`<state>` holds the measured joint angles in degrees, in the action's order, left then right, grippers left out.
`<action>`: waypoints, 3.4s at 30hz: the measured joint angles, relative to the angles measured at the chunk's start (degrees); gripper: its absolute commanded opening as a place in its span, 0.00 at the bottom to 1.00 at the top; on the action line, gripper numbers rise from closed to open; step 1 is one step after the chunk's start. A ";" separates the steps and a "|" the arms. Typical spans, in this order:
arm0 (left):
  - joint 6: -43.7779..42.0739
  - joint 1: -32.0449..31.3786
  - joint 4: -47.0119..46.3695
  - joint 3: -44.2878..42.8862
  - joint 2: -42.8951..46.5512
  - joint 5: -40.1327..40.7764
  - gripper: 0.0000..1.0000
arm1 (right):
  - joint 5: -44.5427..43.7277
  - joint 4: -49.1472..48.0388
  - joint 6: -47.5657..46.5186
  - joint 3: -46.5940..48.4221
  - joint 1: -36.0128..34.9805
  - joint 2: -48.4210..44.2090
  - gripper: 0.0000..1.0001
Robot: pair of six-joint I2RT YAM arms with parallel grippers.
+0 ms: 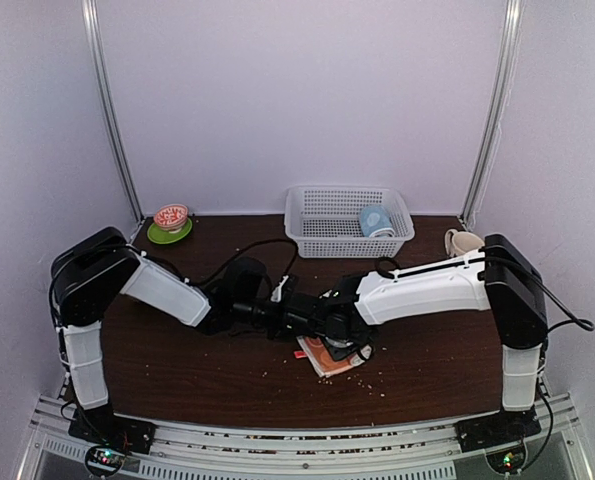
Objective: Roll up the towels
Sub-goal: Roll the towel at the center of the board.
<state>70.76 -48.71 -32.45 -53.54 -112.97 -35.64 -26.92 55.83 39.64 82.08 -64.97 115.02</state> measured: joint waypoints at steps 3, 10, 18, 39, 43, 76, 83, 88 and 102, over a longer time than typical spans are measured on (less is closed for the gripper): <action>0.07 -1.11 0.68 -3.06 -1.73 -0.13 0.17 | 0.24 -0.57 0.00 0.00 0.00 -0.02 0.00; 0.07 -1.86 3.58 -5.88 -5.18 -0.09 0.10 | 1.27 -2.10 -0.24 -0.33 0.00 -0.17 0.00; -0.85 -1.86 9.05 -8.57 -8.11 1.38 0.06 | 4.04 -4.79 -1.66 -1.27 0.02 -2.03 0.00; -1.05 -1.53 10.12 -9.46 -9.42 2.32 0.04 | 24.68 -20.70 -7.15 -12.79 6.19 -12.85 0.00; -1.20 -1.49 10.19 -9.40 -9.38 2.36 0.06 | 22.80 -17.44 -7.98 -8.31 5.79 -9.25 0.00; -3.17 -1.14 13.57 -9.40 -6.34 0.92 0.06 | 18.03 -13.73 -9.73 -5.07 2.67 -5.44 0.30; -3.13 -1.07 12.66 -8.11 -6.27 0.81 0.05 | 23.41 -17.31 -10.84 -7.39 2.97 -7.23 0.32; -3.15 -0.85 12.46 -6.23 -5.05 0.94 0.08 | 26.01 -19.96 -11.28 -7.50 2.95 -7.45 0.19; -7.26 -0.20 18.86 -1.97 5.88 2.64 0.09 | 26.45 -20.31 -11.21 -6.73 2.95 -6.93 0.13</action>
<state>63.51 -48.90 -13.58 -55.51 -107.09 -32.99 -0.47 35.53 28.42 75.35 -62.02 108.09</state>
